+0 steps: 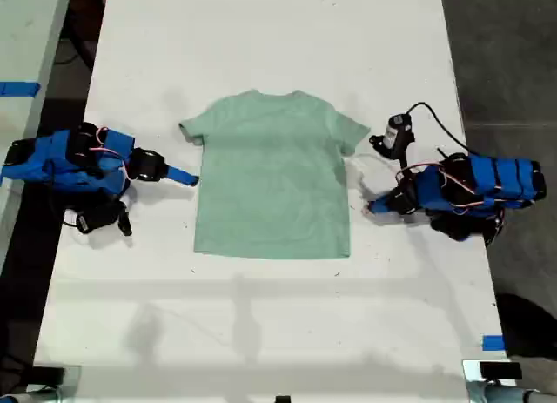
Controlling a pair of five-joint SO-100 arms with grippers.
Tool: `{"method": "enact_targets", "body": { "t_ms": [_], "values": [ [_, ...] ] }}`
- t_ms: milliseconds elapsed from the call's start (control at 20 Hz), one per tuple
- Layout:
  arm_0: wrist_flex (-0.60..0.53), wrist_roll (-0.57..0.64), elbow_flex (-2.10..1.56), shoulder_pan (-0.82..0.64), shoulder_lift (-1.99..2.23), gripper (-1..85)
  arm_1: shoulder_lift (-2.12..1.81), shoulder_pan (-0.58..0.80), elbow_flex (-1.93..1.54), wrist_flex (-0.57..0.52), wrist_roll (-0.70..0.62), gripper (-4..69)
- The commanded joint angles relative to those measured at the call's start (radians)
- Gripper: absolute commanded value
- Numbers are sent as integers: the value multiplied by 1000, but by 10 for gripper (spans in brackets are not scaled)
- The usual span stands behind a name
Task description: Fold t shirt
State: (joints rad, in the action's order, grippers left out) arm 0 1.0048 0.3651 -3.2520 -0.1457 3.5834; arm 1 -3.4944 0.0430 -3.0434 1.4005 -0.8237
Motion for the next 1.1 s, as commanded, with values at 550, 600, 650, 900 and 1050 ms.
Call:
{"method": "enact_targets", "body": {
  "t_ms": [550,600,650,900,1050],
  "values": [
    [6,6,-38,9,5,76,-14,-221,61,-425,787,-2],
    [6,6,-38,9,5,76,-14,-172,95,-414,739,3],
    [6,6,-38,9,5,76,-14,-115,161,-362,678,12],
    [6,6,-38,9,5,76,196,193,565,-83,482,63],
    [6,6,-38,9,5,76,696,330,959,61,373,177]
  ]
}}
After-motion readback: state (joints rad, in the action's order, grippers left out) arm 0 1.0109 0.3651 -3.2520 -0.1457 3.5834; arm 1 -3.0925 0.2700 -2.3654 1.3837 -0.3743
